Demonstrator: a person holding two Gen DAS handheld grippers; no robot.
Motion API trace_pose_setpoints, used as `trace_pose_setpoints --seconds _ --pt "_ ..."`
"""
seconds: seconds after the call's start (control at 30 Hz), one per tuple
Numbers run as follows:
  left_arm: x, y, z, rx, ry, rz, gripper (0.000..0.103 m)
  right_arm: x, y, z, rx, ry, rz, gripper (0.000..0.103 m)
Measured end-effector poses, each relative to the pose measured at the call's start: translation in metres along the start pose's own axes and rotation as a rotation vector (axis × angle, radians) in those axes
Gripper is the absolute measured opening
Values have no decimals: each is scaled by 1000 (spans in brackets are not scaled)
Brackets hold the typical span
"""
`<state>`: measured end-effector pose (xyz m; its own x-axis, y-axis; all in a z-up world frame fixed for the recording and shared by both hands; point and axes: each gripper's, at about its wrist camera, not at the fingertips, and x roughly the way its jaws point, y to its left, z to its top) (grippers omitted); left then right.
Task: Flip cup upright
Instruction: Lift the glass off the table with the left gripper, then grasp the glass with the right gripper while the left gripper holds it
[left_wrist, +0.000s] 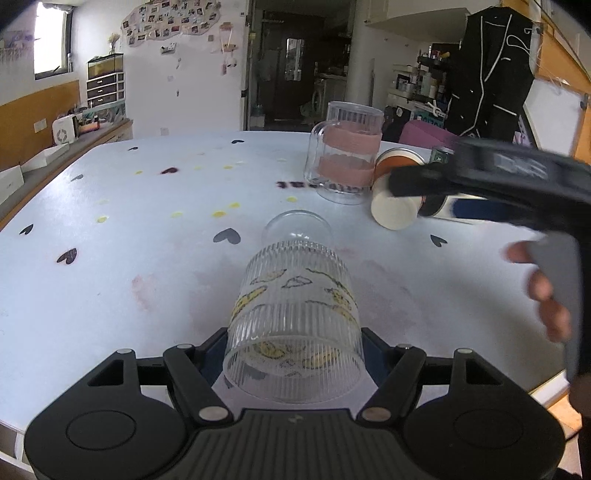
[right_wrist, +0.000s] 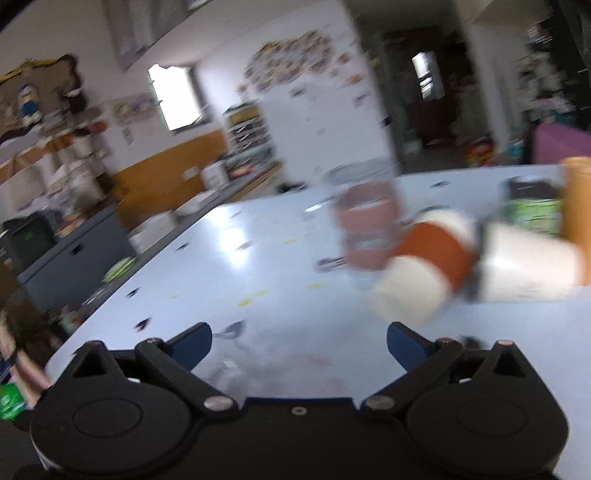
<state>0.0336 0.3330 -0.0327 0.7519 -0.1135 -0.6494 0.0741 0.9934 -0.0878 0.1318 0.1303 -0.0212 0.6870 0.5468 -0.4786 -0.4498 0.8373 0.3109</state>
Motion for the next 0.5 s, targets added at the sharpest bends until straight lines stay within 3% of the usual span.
trace_pose_setpoints --seconds 0.27,0.33,0.5 --pt "2 3 -7 6 -5 -10 75 79 33 9 -18 214 88 81" --pt "4 5 -10 1 5 -11 78 89 36 6 -26 260 65 73" --pt "3 16 -20 -27 2 14 82 94 28 2 -47 286 -13 72"
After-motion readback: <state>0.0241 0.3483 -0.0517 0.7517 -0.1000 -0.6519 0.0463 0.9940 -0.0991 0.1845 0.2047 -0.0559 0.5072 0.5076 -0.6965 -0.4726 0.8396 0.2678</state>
